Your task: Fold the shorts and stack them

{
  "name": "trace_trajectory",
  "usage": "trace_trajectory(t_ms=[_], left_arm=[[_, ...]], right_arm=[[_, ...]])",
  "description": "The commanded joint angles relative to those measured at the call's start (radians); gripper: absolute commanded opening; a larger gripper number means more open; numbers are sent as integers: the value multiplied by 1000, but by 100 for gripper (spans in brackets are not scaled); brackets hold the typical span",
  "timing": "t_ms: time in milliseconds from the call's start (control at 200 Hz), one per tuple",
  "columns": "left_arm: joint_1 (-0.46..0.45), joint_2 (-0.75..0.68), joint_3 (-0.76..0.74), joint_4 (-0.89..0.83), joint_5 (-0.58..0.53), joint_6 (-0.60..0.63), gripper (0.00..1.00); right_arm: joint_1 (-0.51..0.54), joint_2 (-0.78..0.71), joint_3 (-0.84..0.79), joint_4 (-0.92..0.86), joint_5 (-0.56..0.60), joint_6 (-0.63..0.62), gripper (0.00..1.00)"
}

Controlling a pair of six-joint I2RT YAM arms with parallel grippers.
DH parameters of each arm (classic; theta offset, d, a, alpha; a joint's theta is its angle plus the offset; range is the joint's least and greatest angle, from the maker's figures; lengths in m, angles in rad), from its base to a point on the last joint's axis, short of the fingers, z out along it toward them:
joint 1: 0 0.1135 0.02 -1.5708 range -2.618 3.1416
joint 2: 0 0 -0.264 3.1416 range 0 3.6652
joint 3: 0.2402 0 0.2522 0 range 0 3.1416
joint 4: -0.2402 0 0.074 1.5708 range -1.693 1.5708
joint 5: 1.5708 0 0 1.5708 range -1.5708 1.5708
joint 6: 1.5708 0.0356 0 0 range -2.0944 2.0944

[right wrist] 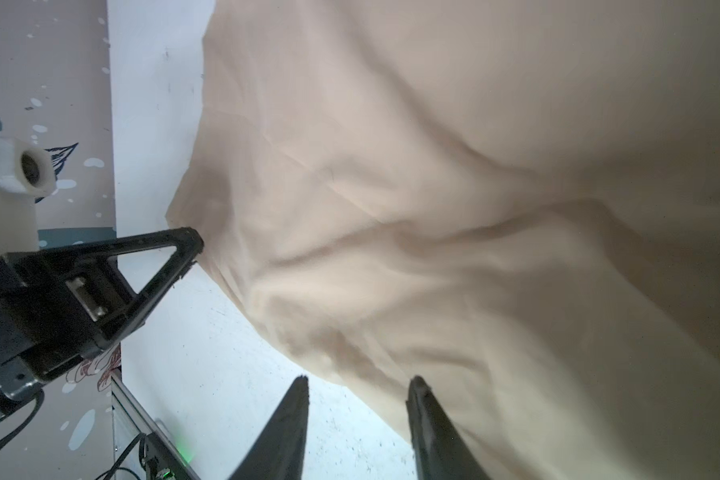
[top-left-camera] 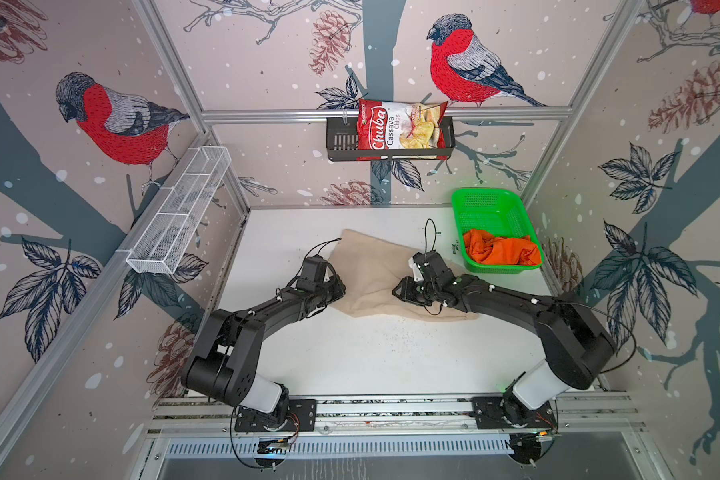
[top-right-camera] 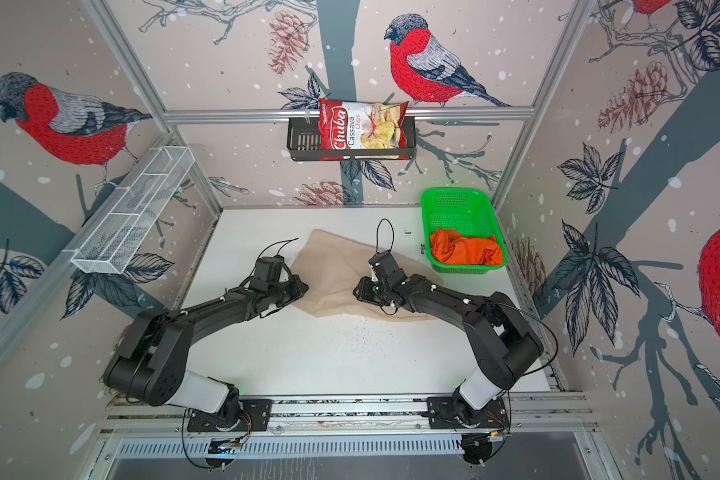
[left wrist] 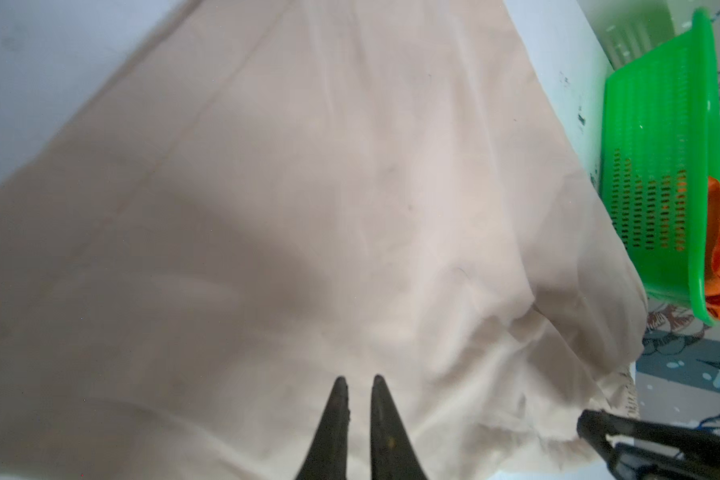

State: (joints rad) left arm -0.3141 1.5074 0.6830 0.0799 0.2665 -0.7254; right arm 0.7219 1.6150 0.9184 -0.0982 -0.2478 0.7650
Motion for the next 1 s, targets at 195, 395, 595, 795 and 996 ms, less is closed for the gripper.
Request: trace_trajectory(t_ms=[195,395,595,795,996], left_arm=[[53,90,-39,31,11,6,8],[105,74,-136,78,15,-35,6],[130,-25,-179,11,-8,-24,6],[130,-246,-175,-121,-26,-16,8],[129,-372,-177,-91,-18,15,13]], right_arm=[[15,115,9,62,1,-2,37],[16,169,-56,68,-8,-16,29],[64,133,-138,25,-23,-26,27],[149,33,-160,-54,-16,-3,27],[113,-41,-29,-78,3,3,43]])
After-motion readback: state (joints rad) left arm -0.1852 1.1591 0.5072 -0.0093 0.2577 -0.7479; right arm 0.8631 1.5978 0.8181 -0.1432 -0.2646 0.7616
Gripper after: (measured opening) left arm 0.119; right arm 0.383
